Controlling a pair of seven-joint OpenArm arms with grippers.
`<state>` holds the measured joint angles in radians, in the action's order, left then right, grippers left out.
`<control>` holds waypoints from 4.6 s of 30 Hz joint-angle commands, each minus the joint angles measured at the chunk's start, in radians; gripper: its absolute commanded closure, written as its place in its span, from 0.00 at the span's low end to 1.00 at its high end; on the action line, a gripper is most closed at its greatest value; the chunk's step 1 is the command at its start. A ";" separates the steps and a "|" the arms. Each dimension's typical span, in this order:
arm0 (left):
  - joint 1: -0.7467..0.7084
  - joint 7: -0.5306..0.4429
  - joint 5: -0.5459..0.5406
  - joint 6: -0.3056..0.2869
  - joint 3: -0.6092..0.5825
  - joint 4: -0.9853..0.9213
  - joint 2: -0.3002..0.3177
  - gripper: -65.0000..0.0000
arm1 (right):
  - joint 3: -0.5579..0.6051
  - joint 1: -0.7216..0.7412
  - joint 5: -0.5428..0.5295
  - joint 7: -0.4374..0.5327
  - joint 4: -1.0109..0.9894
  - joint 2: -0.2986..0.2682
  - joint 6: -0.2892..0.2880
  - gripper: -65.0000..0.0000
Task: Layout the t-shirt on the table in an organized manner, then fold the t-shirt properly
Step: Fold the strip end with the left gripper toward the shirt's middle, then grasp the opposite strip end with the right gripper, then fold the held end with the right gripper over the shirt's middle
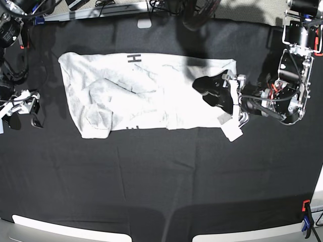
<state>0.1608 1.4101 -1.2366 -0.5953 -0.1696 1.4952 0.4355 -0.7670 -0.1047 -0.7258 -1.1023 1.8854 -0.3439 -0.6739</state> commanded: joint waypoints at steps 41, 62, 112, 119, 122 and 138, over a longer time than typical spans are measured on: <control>0.019 -0.014 -0.028 -0.003 0.006 0.018 0.008 0.43 | 0.177 0.157 0.014 -0.025 -0.607 0.103 -0.024 0.33; 0.019 -0.014 -0.028 -0.003 0.006 0.018 0.008 0.43 | 0.229 0.192 0.018 -0.028 -0.607 0.124 -0.024 1.00; 0.027 -0.027 -0.032 -0.003 0.006 0.018 -0.094 0.43 | 0.298 0.235 0.105 -0.032 -0.138 0.424 0.100 1.00; 0.027 -0.027 -0.032 -0.003 0.006 0.018 -0.094 0.43 | 0.382 0.236 0.122 -0.032 -0.138 0.494 0.099 1.00; 0.027 -0.027 -0.032 -0.003 0.006 0.018 -0.094 0.43 | 0.402 0.237 0.133 -0.032 -0.138 0.500 0.099 1.00; 0.027 -0.027 -0.032 -0.003 0.006 0.018 -0.094 0.43 | 0.409 0.237 -0.290 -0.033 -0.138 0.499 0.042 0.64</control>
<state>0.1665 1.3922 -1.2369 -0.5953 -0.1692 1.4952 0.3382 -0.3614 0.1108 -0.9817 -1.1538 1.7290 0.1524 -0.6140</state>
